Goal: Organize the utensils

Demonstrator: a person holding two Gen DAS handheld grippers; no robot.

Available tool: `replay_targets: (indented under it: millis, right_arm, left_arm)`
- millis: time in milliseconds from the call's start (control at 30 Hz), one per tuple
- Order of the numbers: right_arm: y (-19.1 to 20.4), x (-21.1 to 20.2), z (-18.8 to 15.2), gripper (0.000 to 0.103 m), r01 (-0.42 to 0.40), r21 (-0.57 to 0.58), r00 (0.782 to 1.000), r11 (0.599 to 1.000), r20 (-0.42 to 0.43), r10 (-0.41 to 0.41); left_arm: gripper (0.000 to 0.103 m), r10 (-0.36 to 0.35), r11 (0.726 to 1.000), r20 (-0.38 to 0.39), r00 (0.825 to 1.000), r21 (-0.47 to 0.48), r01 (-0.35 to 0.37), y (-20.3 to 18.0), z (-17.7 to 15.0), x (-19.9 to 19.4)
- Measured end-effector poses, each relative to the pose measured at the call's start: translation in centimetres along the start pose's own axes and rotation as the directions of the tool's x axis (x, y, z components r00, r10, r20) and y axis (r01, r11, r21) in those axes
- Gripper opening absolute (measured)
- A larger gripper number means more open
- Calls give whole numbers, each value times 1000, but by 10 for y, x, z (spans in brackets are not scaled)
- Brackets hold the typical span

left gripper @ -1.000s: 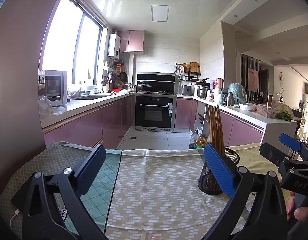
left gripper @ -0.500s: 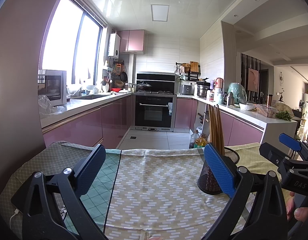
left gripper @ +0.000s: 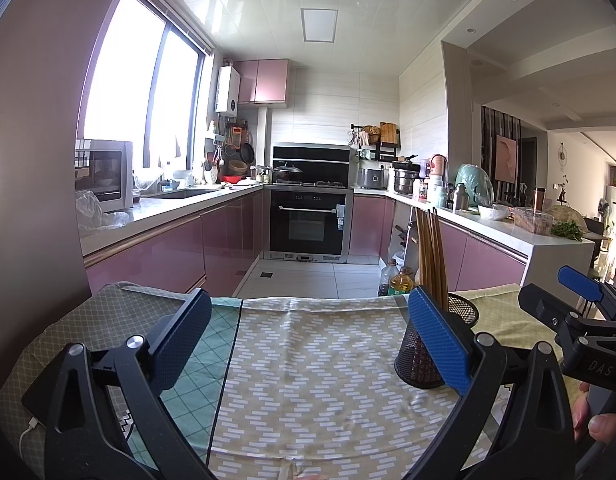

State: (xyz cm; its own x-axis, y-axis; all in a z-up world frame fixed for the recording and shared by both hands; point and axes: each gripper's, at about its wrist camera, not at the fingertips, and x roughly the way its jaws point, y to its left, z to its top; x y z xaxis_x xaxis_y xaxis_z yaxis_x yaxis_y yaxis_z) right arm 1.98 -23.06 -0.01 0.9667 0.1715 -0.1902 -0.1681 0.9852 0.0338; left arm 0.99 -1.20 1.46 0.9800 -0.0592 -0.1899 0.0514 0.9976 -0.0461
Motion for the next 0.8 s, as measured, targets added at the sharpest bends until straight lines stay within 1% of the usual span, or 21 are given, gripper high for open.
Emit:
replay_targets:
  millis: [800]
  right_arm:
    - [-1, 0, 0, 96, 2, 3, 1000, 1000, -2, -2]
  left_arm:
    - [97, -1, 1000, -4, 1000, 1, 1, -1, -2, -1]
